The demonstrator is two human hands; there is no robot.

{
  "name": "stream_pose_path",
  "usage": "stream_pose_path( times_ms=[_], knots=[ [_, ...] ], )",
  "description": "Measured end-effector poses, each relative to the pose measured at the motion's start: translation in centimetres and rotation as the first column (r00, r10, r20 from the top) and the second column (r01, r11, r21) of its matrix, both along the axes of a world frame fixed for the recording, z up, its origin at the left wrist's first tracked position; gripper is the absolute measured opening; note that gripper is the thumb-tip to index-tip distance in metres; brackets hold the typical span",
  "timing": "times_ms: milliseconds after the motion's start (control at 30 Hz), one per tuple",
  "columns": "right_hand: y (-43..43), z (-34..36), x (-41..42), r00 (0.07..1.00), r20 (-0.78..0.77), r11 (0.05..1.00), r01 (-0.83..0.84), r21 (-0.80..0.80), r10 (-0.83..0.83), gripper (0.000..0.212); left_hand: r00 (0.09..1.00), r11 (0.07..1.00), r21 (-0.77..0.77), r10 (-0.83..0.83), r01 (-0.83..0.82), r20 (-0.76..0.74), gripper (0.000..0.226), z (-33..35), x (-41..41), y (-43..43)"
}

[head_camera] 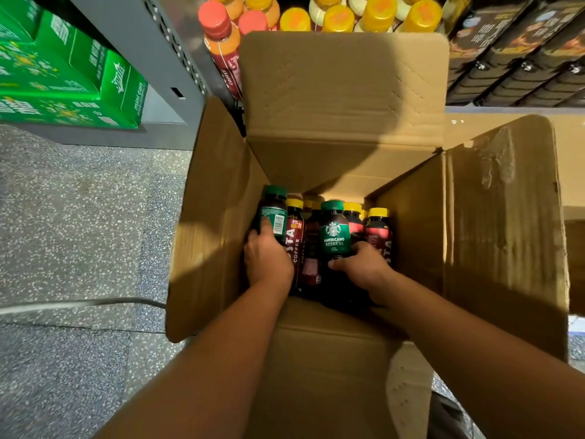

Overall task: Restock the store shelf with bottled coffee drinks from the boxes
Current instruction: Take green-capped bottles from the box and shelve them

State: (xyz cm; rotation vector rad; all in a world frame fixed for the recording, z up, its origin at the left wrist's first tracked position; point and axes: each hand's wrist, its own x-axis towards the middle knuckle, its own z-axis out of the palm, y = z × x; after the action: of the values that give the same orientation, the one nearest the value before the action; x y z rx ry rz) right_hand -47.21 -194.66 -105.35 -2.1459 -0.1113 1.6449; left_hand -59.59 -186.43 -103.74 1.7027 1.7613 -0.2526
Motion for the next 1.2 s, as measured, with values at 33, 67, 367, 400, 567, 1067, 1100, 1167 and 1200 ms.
stream_pose_path(
  times_ms=[33,67,367,400,567,1067,1100,1167,1200],
  knots=[
    [-0.1,-0.1,0.0,1.000,-0.004,1.000,0.016,0.003,-0.016,0.044,1.000,1.000,-0.007,0.007,-0.007,-0.002,0.070,0.0,0.1,0.2],
    [-0.1,-0.2,0.0,0.999,-0.008,0.999,0.032,0.007,-0.032,0.045,1.000,1.000,-0.011,0.016,-0.017,-0.014,0.072,-0.1,0.3,0.3],
    [-0.3,-0.3,0.0,0.991,-0.062,0.992,0.120,0.042,-0.118,0.042,0.984,0.964,-0.212,0.174,-0.160,0.046,0.083,-1.3,1.1,-0.6],
    [-0.4,-0.4,0.0,0.989,-0.072,0.990,0.131,0.045,-0.127,0.042,0.985,0.963,-0.233,0.154,-0.133,0.076,0.083,-1.5,0.9,-0.7],
    [-0.8,0.7,0.3,0.970,-0.116,0.971,0.224,0.081,-0.214,0.047,0.920,0.929,-0.282,0.309,-0.238,0.240,0.081,-0.3,0.9,-1.8],
    [2.5,22.2,3.3,0.964,-0.112,0.906,0.263,0.332,-0.239,0.036,0.673,0.940,-0.298,0.329,-0.166,0.662,0.056,19.6,2.6,2.6],
    [2.7,24.1,3.7,0.968,-0.107,0.903,0.252,0.349,-0.228,0.039,0.668,0.943,-0.298,0.317,-0.147,0.674,0.056,21.6,2.8,3.0],
    [3.3,28.2,4.5,0.966,-0.118,0.884,0.259,0.390,-0.231,0.039,0.672,0.953,-0.288,0.277,-0.099,0.686,0.062,25.5,3.3,3.8],
    [3.5,30.3,4.9,0.966,-0.122,0.874,0.258,0.413,-0.228,0.038,0.662,0.955,-0.288,0.264,-0.076,0.701,0.063,27.6,3.6,4.1]
  ],
)
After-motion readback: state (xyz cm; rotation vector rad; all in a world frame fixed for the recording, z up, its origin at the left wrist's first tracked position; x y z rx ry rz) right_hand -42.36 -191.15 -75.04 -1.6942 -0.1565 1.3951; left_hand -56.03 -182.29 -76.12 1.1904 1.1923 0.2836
